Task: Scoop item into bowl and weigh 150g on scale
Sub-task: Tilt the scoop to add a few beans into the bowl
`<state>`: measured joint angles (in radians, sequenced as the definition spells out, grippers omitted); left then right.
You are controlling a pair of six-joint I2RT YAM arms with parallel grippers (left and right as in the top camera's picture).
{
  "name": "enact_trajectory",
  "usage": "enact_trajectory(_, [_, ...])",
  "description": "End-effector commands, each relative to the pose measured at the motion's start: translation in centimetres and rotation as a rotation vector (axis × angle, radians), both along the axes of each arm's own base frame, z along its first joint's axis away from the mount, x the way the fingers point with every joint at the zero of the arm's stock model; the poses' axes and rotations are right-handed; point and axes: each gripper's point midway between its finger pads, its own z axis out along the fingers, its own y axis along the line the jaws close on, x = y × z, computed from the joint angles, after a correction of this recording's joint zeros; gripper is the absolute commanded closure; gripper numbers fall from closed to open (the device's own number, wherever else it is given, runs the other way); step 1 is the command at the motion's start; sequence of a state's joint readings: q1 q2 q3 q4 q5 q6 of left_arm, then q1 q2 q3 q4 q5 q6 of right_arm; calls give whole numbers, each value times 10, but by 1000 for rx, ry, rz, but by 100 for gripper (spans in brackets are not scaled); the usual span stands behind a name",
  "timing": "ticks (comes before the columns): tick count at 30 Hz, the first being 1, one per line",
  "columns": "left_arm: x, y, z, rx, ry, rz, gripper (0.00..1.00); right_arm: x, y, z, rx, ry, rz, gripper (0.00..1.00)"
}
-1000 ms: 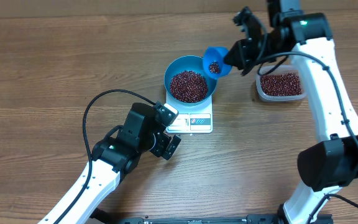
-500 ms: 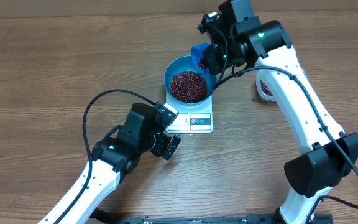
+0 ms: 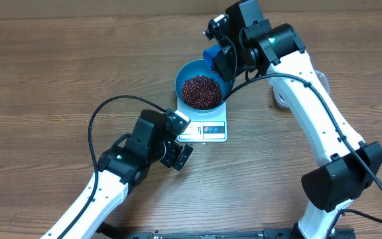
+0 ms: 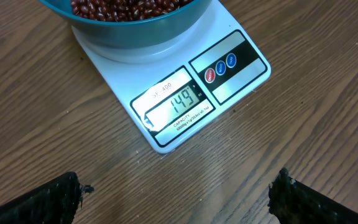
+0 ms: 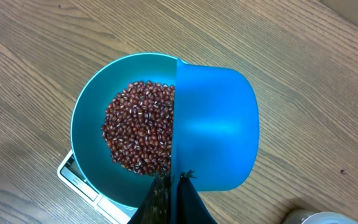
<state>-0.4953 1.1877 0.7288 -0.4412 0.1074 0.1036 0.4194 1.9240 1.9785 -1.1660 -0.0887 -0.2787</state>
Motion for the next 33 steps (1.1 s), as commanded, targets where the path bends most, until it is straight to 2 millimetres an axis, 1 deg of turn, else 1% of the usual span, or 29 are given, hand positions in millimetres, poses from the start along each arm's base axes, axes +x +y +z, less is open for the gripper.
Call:
enact_trajectory(1, [2, 2, -1, -5, 7, 25, 0, 4, 1, 21, -7, -75, 46, 96])
enact_trajectory(19, [2, 2, -1, -5, 7, 25, 1, 5, 2, 22, -76, -127, 184, 96])
enact_trajectory(27, [2, 2, -1, -5, 7, 25, 0, 10, 4, 26, -70, -159, 190, 96])
enact_trajectory(33, [2, 2, -1, -5, 7, 25, 0, 6, 7, 25, -42, -134, 182, 96])
